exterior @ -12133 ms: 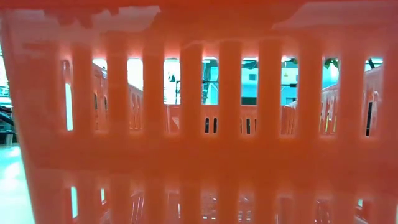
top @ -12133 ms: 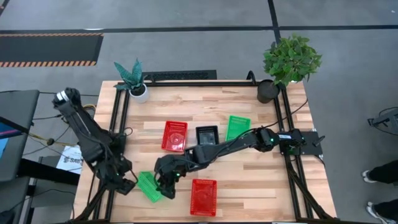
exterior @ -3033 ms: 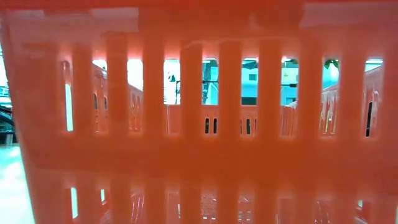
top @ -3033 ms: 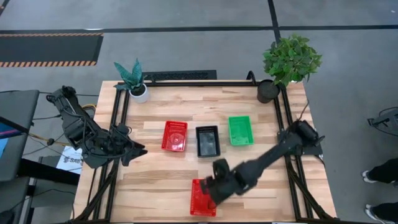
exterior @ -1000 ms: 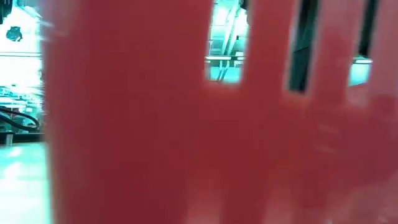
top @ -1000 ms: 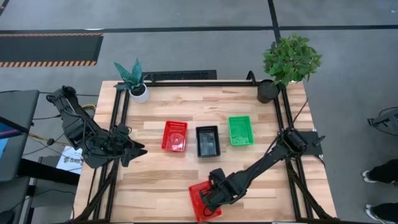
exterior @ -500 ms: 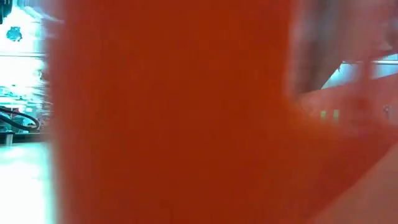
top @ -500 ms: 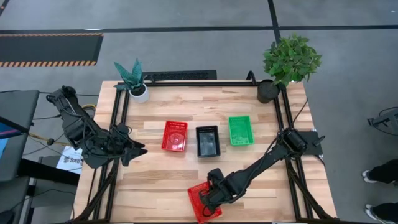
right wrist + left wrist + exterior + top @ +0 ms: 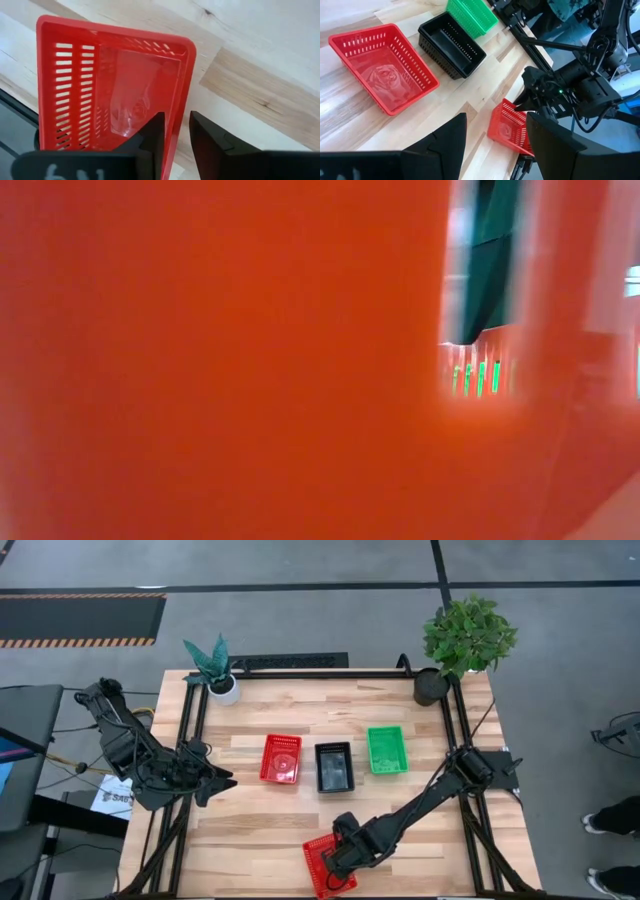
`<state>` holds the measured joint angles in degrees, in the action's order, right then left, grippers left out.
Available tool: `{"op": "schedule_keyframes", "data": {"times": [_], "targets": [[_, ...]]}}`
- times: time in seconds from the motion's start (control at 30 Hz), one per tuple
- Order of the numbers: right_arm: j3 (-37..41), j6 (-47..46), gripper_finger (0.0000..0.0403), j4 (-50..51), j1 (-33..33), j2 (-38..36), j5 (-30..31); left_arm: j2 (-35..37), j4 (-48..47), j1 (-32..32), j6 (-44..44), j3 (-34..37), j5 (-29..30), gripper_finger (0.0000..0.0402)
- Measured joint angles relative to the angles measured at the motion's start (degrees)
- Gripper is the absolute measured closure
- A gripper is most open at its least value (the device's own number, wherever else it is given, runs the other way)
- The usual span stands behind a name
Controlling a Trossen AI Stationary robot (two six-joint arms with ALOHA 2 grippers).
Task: Stack baskets by color
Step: Stack the bottom red basket on the red baskets
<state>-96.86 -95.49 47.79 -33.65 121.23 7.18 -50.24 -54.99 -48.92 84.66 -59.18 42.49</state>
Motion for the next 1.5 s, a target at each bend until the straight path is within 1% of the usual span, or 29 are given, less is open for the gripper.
{"op": "schedule_keyframes", "data": {"times": [0.13, 0.3, 0.4, 0.53, 0.57, 0.67, 0.77, 1.0, 1.1, 1.27, 1.33, 1.4, 1.5], "targets": [[0.9, 0.2, 0.0290, -1.0, 0.0, -0.1, 0.1, 0.0, 0.0, 0.0, 0.0, 0.0, 0.0, 0.0209], [2.1, 0.1, 0.0296, -1.6, 0.0, -0.1, 0.0, 0.0, 0.0, 0.0, 0.0, 0.0, 0.0, 0.0209], [2.1, 0.8, 0.0321, -1.5, 0.0, -0.1, 0.0, 0.0, 0.0, 0.0, 0.0, 0.0, 0.0, 0.0209], [2.1, 2.5, 0.0381, -1.4, 0.4, -0.1, -0.9, 0.0, 0.0, 0.0, 0.0, 0.0, 0.1, 0.0209], [2.1, 2.8, 0.0388, -1.4, 0.5, -0.1, -0.7, 0.0, 0.0, 0.0, 0.0, 0.0, 0.1, 0.0209], [2.1, 3.2, 0.0389, -0.5, 1.5, -0.5, 0.3, 0.0, -0.1, 0.0, -0.2, 0.0, 0.2, 0.0209], [1.5, 6.1, 0.0396, 0.7, 3.1, -1.8, 0.3, 0.0, -0.1, 0.0, -0.3, 0.0, 0.2, 0.0209], [-3.0, 14.3, 0.0399, 5.8, 9.6, -6.9, 5.2, 0.0, -0.2, 0.0, -0.4, 0.0, 0.6, 0.0209], [-3.8, 17.2, 0.0399, 5.8, 13.8, -9.5, 7.5, 0.0, -0.2, 0.0, -0.2, 0.0, 2.3, 0.0209], [-4.1, 18.2, 0.0400, 4.6, 21.5, -12.0, 11.3, 0.0, -0.1, 0.0, -0.1, 0.0, 3.4, 0.0209], [-4.1, 18.4, 0.0400, 1.8, 24.8, -11.6, 11.4, 0.0, -0.1, 0.0, -0.1, 0.0, 3.4, 0.0209], [-4.1, 19.4, 0.0400, -2.7, 27.5, -11.1, 10.2, 0.0, -0.1, 0.0, -0.1, 0.0, 3.4, 0.0209], [-4.2, 20.3, 0.0400, -13.0, 30.3, -9.1, 9.7, 0.0, 0.1, 0.0, 0.0, 0.0, 3.9, 0.0209]]}}
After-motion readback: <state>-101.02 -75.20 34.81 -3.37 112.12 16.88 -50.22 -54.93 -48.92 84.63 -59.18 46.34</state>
